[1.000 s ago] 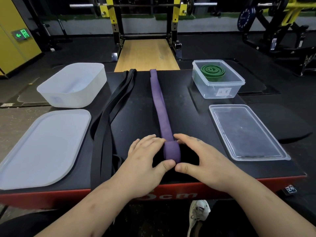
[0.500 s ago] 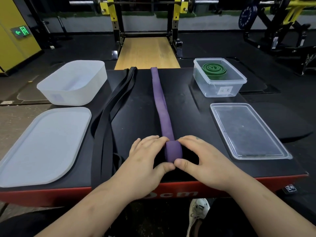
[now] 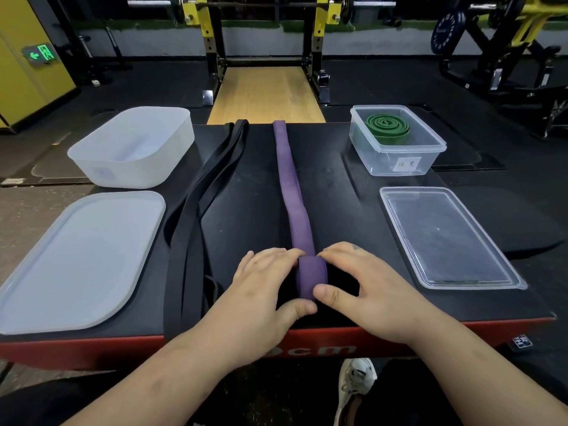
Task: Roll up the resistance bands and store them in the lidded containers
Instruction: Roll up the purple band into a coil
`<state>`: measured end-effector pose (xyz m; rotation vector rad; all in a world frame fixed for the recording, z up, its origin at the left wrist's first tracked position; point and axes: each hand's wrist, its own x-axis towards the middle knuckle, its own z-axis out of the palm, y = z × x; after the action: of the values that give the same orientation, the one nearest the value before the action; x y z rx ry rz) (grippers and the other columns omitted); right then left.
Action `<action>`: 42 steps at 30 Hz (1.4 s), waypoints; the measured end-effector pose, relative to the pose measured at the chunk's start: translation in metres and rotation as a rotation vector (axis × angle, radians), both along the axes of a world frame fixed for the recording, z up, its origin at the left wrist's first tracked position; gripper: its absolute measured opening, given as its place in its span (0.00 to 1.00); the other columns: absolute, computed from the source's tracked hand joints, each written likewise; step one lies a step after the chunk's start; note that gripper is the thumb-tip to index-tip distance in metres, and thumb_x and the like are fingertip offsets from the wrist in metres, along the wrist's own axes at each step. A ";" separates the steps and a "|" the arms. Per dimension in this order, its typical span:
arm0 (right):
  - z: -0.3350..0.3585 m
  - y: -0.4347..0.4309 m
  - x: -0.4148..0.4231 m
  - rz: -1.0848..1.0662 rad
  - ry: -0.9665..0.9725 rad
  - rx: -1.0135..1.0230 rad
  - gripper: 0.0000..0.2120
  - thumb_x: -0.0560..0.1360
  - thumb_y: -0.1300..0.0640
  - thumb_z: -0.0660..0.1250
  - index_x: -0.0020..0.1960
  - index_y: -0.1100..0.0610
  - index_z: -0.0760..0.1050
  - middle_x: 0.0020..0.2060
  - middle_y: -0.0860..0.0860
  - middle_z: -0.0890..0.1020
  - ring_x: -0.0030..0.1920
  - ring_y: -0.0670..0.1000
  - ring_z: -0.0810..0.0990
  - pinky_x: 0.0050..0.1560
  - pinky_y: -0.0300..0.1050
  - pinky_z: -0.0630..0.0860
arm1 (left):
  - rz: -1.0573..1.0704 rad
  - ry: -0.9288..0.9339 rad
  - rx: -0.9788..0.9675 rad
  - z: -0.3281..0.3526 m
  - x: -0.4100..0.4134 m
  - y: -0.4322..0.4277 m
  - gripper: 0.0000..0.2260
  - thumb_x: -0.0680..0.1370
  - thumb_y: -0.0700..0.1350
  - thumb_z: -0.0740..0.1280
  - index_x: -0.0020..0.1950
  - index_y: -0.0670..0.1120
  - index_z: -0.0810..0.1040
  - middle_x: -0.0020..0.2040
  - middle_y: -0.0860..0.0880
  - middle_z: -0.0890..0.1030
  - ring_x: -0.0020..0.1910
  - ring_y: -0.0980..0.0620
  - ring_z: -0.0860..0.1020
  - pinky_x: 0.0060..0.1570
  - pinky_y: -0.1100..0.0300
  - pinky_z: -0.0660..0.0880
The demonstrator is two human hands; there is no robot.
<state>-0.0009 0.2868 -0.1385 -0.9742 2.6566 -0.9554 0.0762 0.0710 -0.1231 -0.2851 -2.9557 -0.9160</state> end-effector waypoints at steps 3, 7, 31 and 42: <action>0.000 0.000 0.000 -0.030 0.001 -0.021 0.33 0.74 0.24 0.58 0.70 0.43 0.72 0.62 0.35 0.74 0.67 0.42 0.73 0.68 0.50 0.73 | 0.035 0.004 -0.013 0.002 -0.006 0.001 0.30 0.80 0.63 0.61 0.80 0.56 0.60 0.73 0.65 0.60 0.70 0.74 0.47 0.80 0.58 0.45; 0.001 0.004 0.002 0.005 -0.023 0.014 0.36 0.71 0.26 0.64 0.76 0.36 0.64 0.69 0.32 0.71 0.73 0.39 0.67 0.73 0.49 0.69 | 0.034 -0.011 0.022 0.000 -0.008 -0.002 0.32 0.79 0.68 0.58 0.78 0.53 0.64 0.69 0.65 0.60 0.73 0.70 0.49 0.80 0.56 0.48; 0.009 0.010 0.000 0.059 -0.082 -0.012 0.35 0.71 0.30 0.69 0.75 0.36 0.65 0.68 0.33 0.72 0.72 0.36 0.68 0.72 0.42 0.68 | 0.044 -0.022 0.007 0.002 -0.002 0.000 0.33 0.77 0.69 0.60 0.79 0.57 0.62 0.75 0.62 0.60 0.75 0.65 0.50 0.77 0.60 0.50; 0.012 -0.002 -0.002 0.003 -0.031 -0.005 0.31 0.76 0.30 0.59 0.70 0.47 0.75 0.62 0.37 0.73 0.67 0.43 0.72 0.69 0.50 0.71 | 0.048 -0.012 0.031 0.006 -0.007 -0.003 0.35 0.75 0.61 0.72 0.78 0.62 0.59 0.68 0.67 0.62 0.64 0.72 0.52 0.71 0.63 0.53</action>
<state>-0.0025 0.2852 -0.1263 -0.9566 2.6279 -0.9685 0.0690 0.0684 -0.1169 -0.2074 -2.9428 -0.9603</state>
